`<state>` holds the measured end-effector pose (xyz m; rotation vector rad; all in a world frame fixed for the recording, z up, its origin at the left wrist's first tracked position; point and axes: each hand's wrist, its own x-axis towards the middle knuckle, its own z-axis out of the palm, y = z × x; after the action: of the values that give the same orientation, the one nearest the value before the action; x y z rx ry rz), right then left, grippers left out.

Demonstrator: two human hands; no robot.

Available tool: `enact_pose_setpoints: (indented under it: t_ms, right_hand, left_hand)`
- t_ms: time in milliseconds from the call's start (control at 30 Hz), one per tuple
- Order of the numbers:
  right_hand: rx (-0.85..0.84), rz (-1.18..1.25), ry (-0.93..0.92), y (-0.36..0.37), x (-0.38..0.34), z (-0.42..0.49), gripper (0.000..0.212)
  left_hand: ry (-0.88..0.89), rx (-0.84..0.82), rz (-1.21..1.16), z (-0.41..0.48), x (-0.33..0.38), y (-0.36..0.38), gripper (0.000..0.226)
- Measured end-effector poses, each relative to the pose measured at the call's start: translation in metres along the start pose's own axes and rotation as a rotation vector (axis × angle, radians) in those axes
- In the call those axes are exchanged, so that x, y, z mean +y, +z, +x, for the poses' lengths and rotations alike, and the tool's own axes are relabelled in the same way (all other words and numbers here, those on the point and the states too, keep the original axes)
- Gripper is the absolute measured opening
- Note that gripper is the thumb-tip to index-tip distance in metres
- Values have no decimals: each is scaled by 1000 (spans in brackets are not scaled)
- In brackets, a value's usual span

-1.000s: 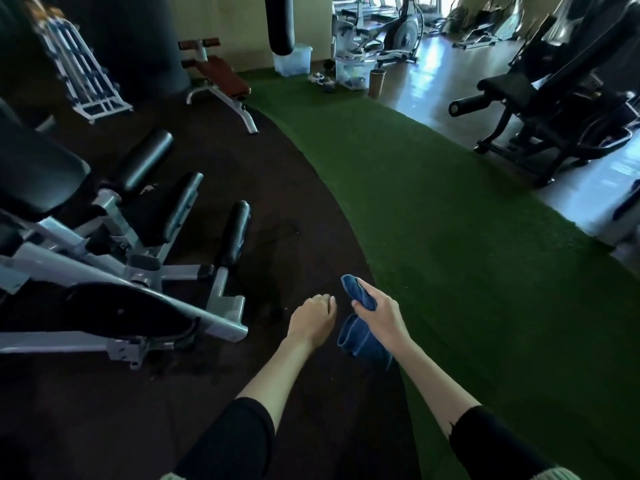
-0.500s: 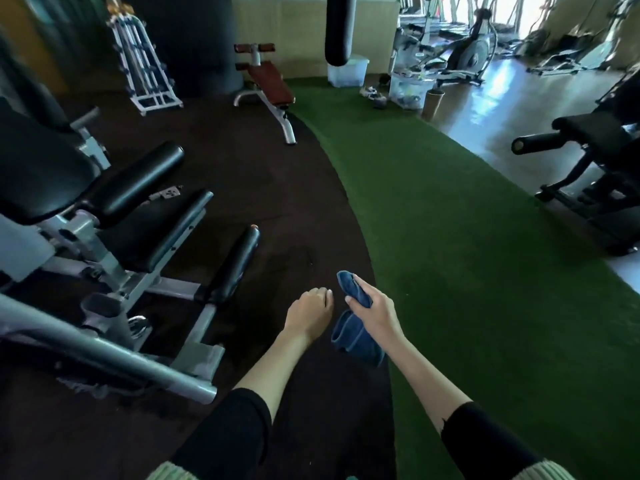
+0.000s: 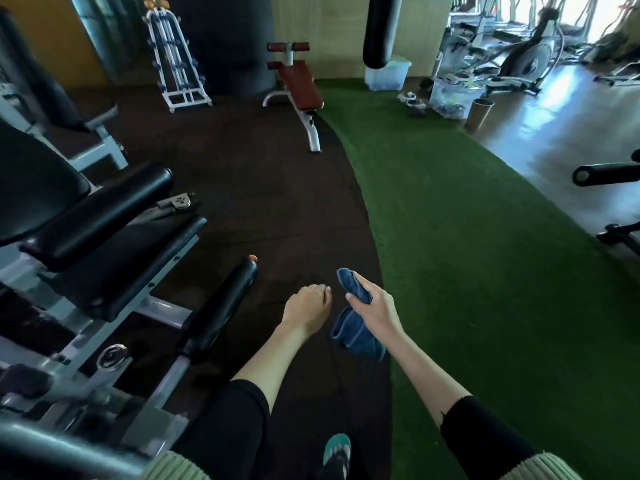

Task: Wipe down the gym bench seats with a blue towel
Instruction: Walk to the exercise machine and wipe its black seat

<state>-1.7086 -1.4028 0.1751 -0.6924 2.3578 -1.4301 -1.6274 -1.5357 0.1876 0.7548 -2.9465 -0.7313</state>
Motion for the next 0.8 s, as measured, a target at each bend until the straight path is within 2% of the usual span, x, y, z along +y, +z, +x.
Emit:
enact_pose_setpoints:
  t_ms: [367, 800]
  right_hand:
    - [-98, -10, -28, -26, 0, 223, 52]
    - [-381, -33, -163, -26, -2, 487, 52]
  left_hand:
    - [-78, 31, 75, 200, 18, -23, 37]
    - [-387, 135, 47, 418, 10, -40, 40]
